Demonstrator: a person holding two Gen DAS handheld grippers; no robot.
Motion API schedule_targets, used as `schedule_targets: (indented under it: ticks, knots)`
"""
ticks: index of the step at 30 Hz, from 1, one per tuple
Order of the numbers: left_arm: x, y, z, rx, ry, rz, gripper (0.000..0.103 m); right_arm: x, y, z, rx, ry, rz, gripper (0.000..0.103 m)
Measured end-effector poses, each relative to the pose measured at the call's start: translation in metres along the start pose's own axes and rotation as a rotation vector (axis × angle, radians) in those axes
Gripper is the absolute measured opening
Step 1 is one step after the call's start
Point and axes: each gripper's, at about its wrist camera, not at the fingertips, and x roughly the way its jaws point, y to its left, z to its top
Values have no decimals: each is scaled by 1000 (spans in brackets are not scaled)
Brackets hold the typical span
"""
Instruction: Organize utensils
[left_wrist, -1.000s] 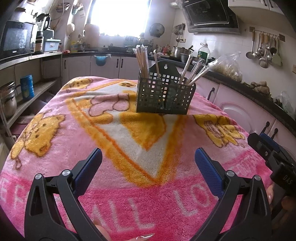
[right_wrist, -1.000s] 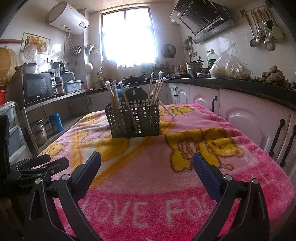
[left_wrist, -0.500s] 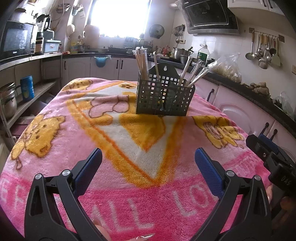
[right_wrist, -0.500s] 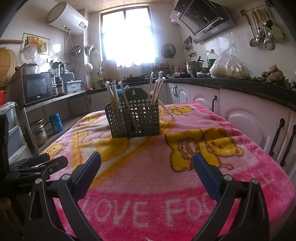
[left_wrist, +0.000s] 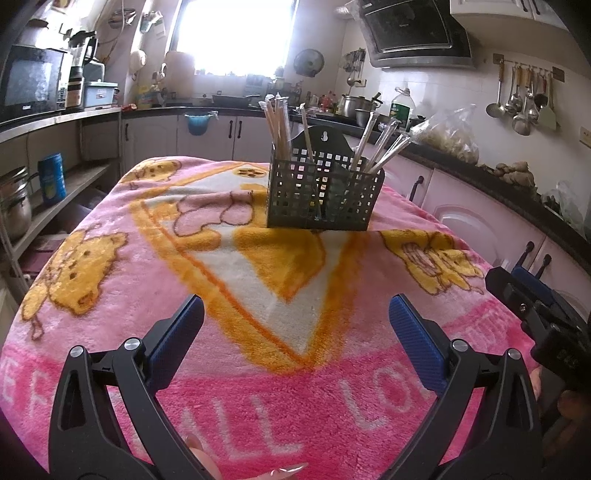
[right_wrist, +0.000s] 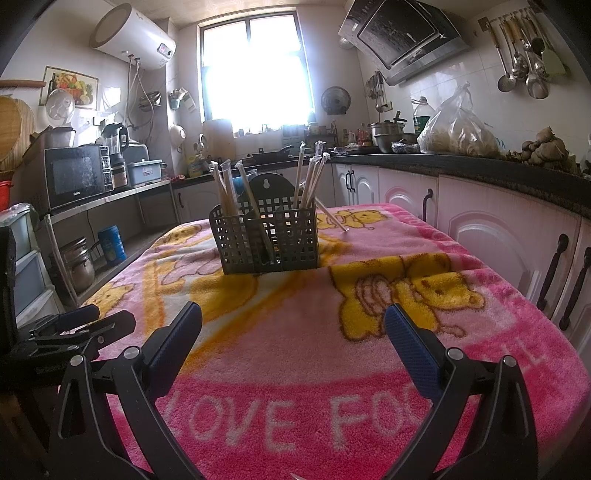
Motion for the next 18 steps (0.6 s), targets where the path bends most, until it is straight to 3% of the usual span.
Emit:
schedule_targets:
  ticks: [14,18]
  knots:
    - [0,1,2,-2,3,4,92,5,-8,-1,15,28,-54,97]
    - [2,10,7,-19,15,29,92,13,-17,2,23,61,-116,97]
